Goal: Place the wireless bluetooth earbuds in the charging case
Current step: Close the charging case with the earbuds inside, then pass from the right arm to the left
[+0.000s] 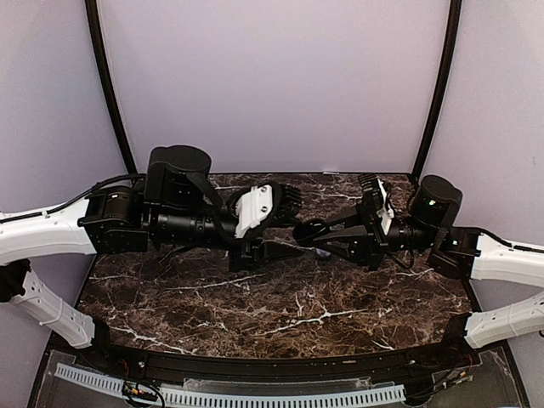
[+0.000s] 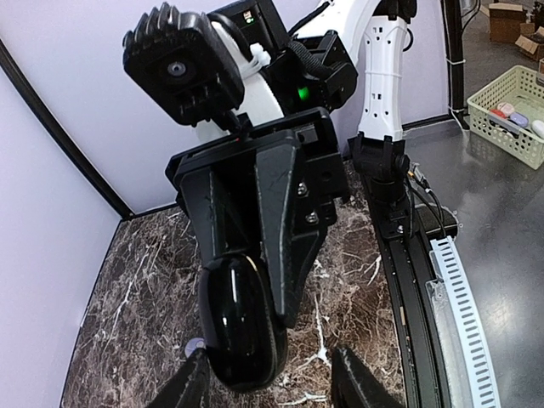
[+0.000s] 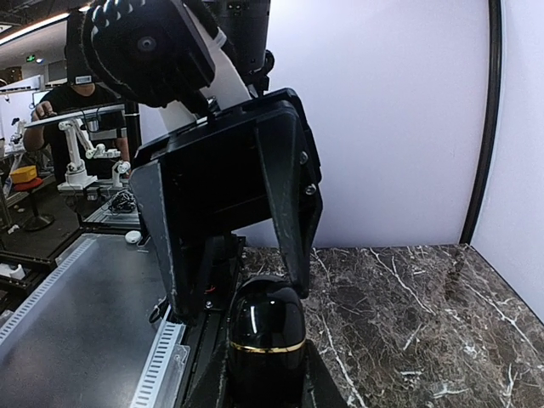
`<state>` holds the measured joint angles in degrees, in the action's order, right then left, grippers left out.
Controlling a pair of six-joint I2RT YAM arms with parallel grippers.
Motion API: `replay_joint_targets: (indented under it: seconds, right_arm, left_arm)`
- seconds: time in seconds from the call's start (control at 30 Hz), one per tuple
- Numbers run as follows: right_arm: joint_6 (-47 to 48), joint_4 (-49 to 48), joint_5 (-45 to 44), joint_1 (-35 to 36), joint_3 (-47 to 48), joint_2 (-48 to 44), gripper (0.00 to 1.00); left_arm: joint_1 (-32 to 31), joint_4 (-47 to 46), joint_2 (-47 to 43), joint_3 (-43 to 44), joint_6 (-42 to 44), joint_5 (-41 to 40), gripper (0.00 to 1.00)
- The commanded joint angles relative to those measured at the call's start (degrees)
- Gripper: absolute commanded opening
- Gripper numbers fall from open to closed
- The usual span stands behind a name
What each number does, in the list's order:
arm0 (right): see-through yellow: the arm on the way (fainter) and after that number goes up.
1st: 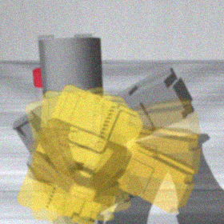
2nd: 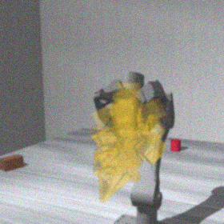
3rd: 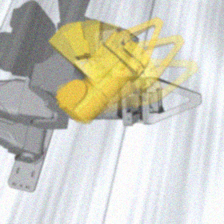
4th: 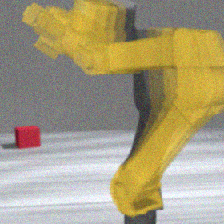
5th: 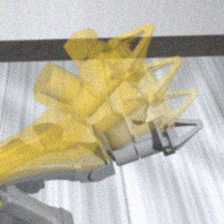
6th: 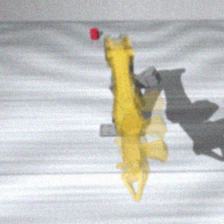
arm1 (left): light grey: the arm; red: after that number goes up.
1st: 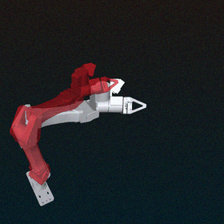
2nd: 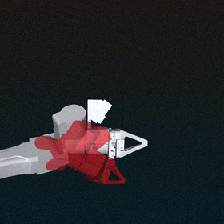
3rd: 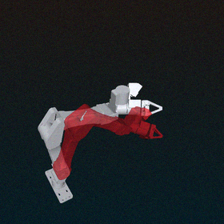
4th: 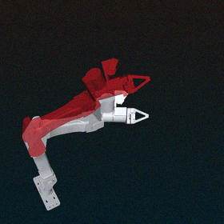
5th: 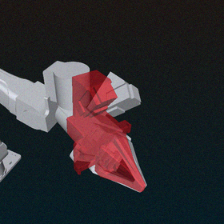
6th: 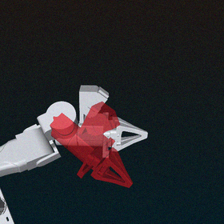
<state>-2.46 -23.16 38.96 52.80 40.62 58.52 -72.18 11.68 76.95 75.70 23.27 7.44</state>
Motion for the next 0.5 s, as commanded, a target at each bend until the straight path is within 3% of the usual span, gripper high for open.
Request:
replay_joint_targets:
  seconds: [0.0, 0.47]
  right_arm:
    - [0.5, -3.0, 1.2, -0.3, 1.5, -0.3, 0.00]
    - [0.9, -2.5, 1.4, -0.2, 1.7, 0.4, 0.00]
  left_arm:
    - [0.6, -0.8, 0.8, 0.5, -1.5, -0.5, 0.47]
    - [3.4, -3.6, 1.5, 0.4, -5.8, 4.6, 0.29]
